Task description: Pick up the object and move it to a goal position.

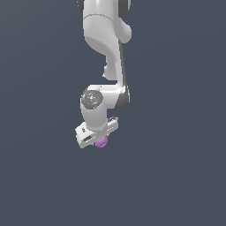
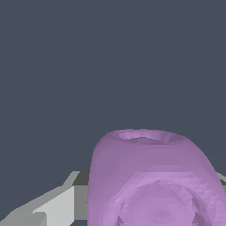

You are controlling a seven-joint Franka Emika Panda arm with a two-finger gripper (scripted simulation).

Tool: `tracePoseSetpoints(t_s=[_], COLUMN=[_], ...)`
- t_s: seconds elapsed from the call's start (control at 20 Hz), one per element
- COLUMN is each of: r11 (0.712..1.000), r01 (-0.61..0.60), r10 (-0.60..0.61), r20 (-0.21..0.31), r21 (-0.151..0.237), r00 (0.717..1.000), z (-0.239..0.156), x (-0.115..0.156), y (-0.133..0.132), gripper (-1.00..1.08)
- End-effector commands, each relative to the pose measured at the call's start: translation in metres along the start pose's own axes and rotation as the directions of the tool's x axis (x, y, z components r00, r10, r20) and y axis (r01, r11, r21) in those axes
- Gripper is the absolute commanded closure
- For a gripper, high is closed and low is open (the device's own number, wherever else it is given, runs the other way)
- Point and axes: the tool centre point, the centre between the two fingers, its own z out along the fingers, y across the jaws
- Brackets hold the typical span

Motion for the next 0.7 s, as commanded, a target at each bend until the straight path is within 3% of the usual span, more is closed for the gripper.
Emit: tracePoseSetpoints(t_s=[0.0,0.65], r11=[1.000,1.000], r01=[0.001,0.001], r10=[-0.001,-0.001], r20=[-0.001,-0.001], r21=[-0.001,-0.001], r00=[1.000,1.000], z=[-0.017,-0.138], x=[0.008,0.065], y=[-0.004,-0.034], gripper=[1.08,1.08])
